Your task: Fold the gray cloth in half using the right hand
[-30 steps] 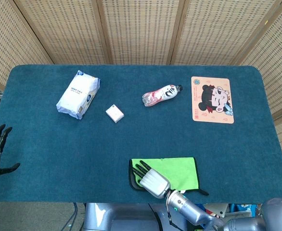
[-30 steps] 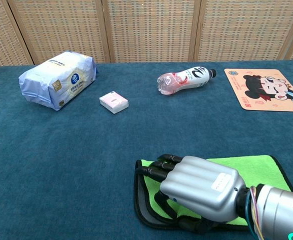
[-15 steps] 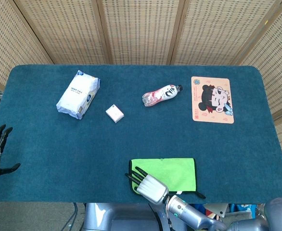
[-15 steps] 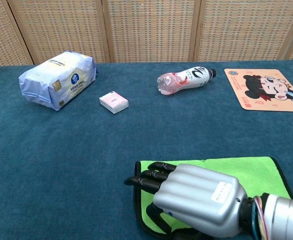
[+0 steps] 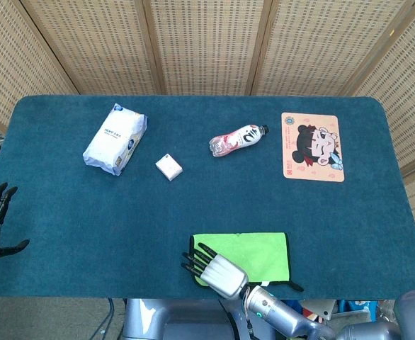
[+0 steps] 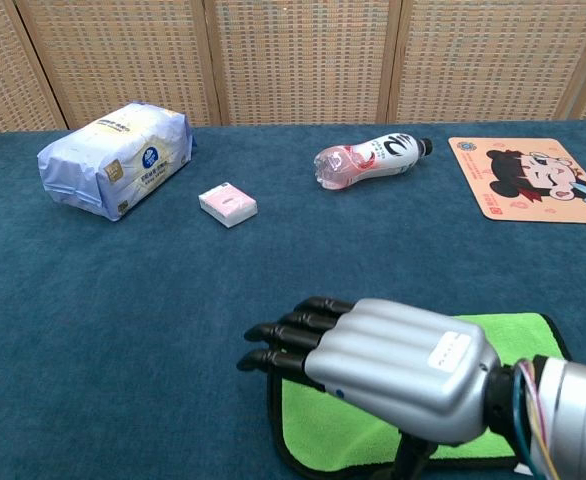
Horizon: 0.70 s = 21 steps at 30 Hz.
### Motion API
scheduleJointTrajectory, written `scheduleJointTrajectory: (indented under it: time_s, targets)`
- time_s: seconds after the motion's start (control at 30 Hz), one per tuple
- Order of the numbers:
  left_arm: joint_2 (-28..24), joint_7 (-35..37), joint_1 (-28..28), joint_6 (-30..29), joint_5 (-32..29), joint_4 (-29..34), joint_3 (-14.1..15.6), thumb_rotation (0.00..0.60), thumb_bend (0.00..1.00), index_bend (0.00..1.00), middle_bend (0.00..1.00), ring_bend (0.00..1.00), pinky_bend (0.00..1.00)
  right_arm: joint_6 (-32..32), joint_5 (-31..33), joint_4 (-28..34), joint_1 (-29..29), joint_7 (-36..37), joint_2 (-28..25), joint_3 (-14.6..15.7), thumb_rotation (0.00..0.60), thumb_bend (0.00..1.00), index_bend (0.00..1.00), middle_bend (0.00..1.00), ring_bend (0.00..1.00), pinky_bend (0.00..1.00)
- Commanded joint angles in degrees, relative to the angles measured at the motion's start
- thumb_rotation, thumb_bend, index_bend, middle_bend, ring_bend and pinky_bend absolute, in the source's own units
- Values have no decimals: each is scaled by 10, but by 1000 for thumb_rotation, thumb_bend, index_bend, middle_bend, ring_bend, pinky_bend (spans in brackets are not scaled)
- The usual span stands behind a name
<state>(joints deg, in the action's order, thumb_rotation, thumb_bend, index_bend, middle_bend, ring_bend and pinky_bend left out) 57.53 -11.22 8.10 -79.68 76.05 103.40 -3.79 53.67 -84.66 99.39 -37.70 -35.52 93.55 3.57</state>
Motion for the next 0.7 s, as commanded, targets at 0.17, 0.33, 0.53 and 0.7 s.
scheduleJointTrajectory:
  time_s: [0.17,0.33,0.53,0.7]
  targets:
    - [0,-1,-2,-4,3,1,1,600,97,0,0,0,0,57,-32,16,6,28,-60,-35,600,0,0,0,0,0]
    - [1,-3,-3,-7,8,3,3,600,97,0,0,0,0,93,-51,-7,14,78,-116,-52,600,0,0,0,0,0]
    - [3,-4,-6,-15,19,4,6,600,96,0,0,0,0,155,-84,-70,42,156,-178,-49,600,0,0,0,0,0]
    - [3,-3,-11,-24,31,5,10,600,96,0,0,0,0,233,-64,-104,106,211,-207,-39,600,0,0,0,0,0]
